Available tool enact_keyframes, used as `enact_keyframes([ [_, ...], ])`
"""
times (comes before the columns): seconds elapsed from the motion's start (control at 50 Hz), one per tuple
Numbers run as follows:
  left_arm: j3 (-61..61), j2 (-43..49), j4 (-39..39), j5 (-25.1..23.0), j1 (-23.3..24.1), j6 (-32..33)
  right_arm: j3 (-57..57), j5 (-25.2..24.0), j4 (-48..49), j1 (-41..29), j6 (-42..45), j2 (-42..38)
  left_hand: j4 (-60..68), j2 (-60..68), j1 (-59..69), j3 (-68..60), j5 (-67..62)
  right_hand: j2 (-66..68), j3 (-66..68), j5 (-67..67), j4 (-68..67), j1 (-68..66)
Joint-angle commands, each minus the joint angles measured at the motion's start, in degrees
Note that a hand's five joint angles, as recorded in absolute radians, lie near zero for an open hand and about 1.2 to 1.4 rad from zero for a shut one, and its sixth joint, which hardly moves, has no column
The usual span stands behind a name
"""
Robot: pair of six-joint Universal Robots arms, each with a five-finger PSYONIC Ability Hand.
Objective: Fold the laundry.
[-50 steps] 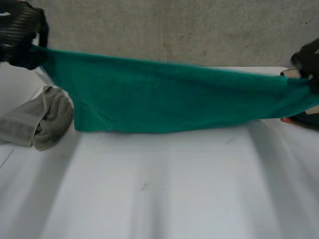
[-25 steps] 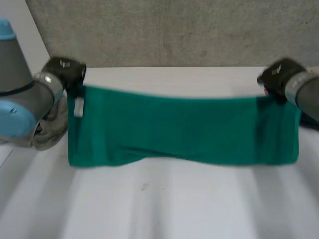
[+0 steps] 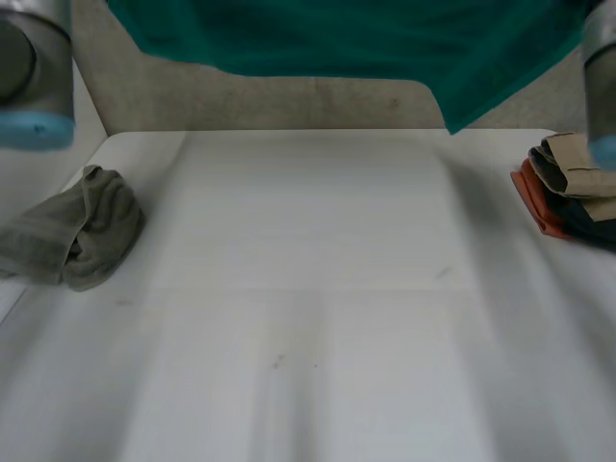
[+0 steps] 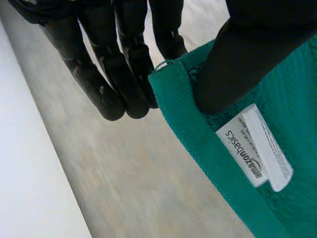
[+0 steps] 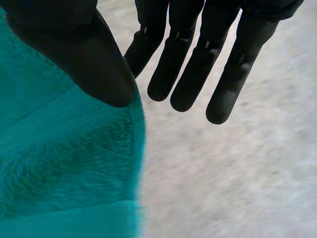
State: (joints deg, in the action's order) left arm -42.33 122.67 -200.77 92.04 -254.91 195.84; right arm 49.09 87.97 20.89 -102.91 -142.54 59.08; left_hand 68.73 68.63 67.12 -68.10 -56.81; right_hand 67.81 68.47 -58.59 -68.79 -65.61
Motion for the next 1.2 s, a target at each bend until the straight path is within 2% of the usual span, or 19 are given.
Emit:
enact_keyframes([
  [0.02, -12.32, 3.45, -0.07, -2.65, 0.29, 0.68, 7.68, -3.15, -4.10, -0.19, 0.16, -3.88, 11.27, 11.37, 12.88, -11.90, -13.19, 12.19, 11.53, -11.41, -11.21, -14.39],
  [0.18, -23.58, 7.76, 2.39, -3.62, 0.46, 5.85, 10.50, -6.14, -15.08, 0.25, 1.30, -12.58, 11.27, 11.37, 12.88, -11.90, -13.19, 12.19, 11.53, -11.41, -11.21, -14.39],
  [0.26, -28.15, 6.97, 8.53, -3.53, 0.47, 9.81, 10.76, -6.41, -22.29, 1.22, 4.11, -14.35, 11.27, 11.37, 12.88, -11.90, -13.19, 12.19, 11.53, -11.41, -11.21, -14.39],
  [0.3, -31.40, 4.61, 13.98, -3.53, 0.38, 11.57, 11.72, -6.15, -27.29, 1.66, 6.65, -13.74, 11.27, 11.37, 12.88, -11.90, -13.19, 12.19, 11.53, -11.41, -11.21, -14.39],
  [0.42, -41.50, -4.79, 27.78, -4.50, 0.11, 15.17, 18.92, -5.53, -43.89, 3.41, 15.17, -6.02, 11.27, 11.37, 12.88, -11.90, -13.19, 12.19, 11.53, -11.41, -11.21, -14.39],
  [0.5, -48.53, -11.56, 38.06, -5.90, 0.11, 20.88, 27.79, -5.97, -54.28, 6.75, 22.29, 2.77, 11.27, 11.37, 12.88, -11.90, -13.19, 12.19, 11.53, -11.41, -11.21, -14.39],
  [0.52, -51.07, -13.75, 42.34, -5.91, -0.24, 23.76, 31.29, -6.23, -58.21, 8.32, 26.40, 6.01, 11.27, 11.37, 12.88, -11.90, -13.19, 12.19, 11.53, -11.41, -11.21, -14.39],
  [0.58, -54.16, -16.49, 47.73, -5.91, -1.55, 28.26, 35.44, -7.37, -61.41, 10.18, 31.52, 10.16, 11.27, 11.37, 12.88, -11.90, -13.19, 12.19, 11.53, -11.41, -11.21, -14.39],
  [0.64, -56.54, -19.04, 51.79, -6.08, -2.79, 33.98, 38.09, -9.04, -60.54, 11.32, 36.80, 13.33, 11.27, 11.37, 12.88, -11.90, -13.19, 12.19, 11.53, -11.41, -11.21, -14.39],
  [0.68, -55.33, -19.48, 50.66, -6.78, -2.70, 36.61, 37.83, -9.57, -57.56, 10.19, 36.11, 12.81, 11.27, 11.37, 12.88, -11.90, -13.19, 12.19, 11.53, -11.41, -11.21, -14.39],
  [0.72, -53.30, -19.14, 48.46, -6.87, -2.18, 36.37, 37.04, -9.75, -54.22, 8.87, 33.75, 11.59, 11.27, 11.37, 12.88, -11.90, -13.19, 12.19, 11.53, -11.41, -11.21, -14.39],
  [0.8, -46.10, -15.28, 41.00, -5.91, -0.77, 31.72, 33.44, -9.40, -43.77, 6.23, 26.89, 7.11, 11.27, 11.37, 12.88, -11.90, -13.19, 12.19, 11.53, -11.41, -11.21, -14.39],
  [0.82, -42.52, -13.18, 38.37, -5.12, -0.42, 29.36, 31.78, -8.79, -38.70, 5.44, 23.92, 5.18, 11.27, 11.37, 12.88, -11.90, -13.19, 12.19, 11.53, -11.41, -11.21, -14.39],
  [0.88, -36.70, -9.65, 35.54, -3.80, 0.28, 25.74, 29.40, -7.90, -31.91, 4.74, 20.82, 2.54, 11.27, 11.37, 12.88, -11.90, -13.19, 12.19, 11.53, -11.41, -11.21, -14.39],
  [0.96, -21.94, 1.06, 31.05, -0.81, 3.27, 21.34, 21.59, -5.27, -15.39, 2.98, 15.81, -5.36, 11.27, 11.37, 12.88, -11.90, -13.19, 12.19, 11.53, -11.41, -11.21, -14.39],
  [1.1, 0.90, 16.96, 33.50, 7.09, 5.21, 20.80, 9.48, -4.30, -8.68, 0.78, 16.15, -16.60, 11.27, 11.37, 12.88, -11.90, -13.19, 12.19, 11.53, -11.41, -11.21, -14.39],
  [1.18, 9.34, 22.50, 35.35, 6.67, 6.43, 21.07, 1.30, -2.37, -11.92, -0.27, 16.51, -23.11, 11.27, 11.37, 12.88, -11.90, -13.19, 12.19, 11.53, -11.41, -11.21, -14.39],
  [1.2, 10.85, 23.48, 35.36, 6.31, 6.79, 21.24, -0.21, -1.76, -12.63, -0.54, 16.68, -24.27, 11.27, 11.37, 12.88, -11.90, -13.19, 1.51, 0.85, -0.73, -0.53, -3.71],
])
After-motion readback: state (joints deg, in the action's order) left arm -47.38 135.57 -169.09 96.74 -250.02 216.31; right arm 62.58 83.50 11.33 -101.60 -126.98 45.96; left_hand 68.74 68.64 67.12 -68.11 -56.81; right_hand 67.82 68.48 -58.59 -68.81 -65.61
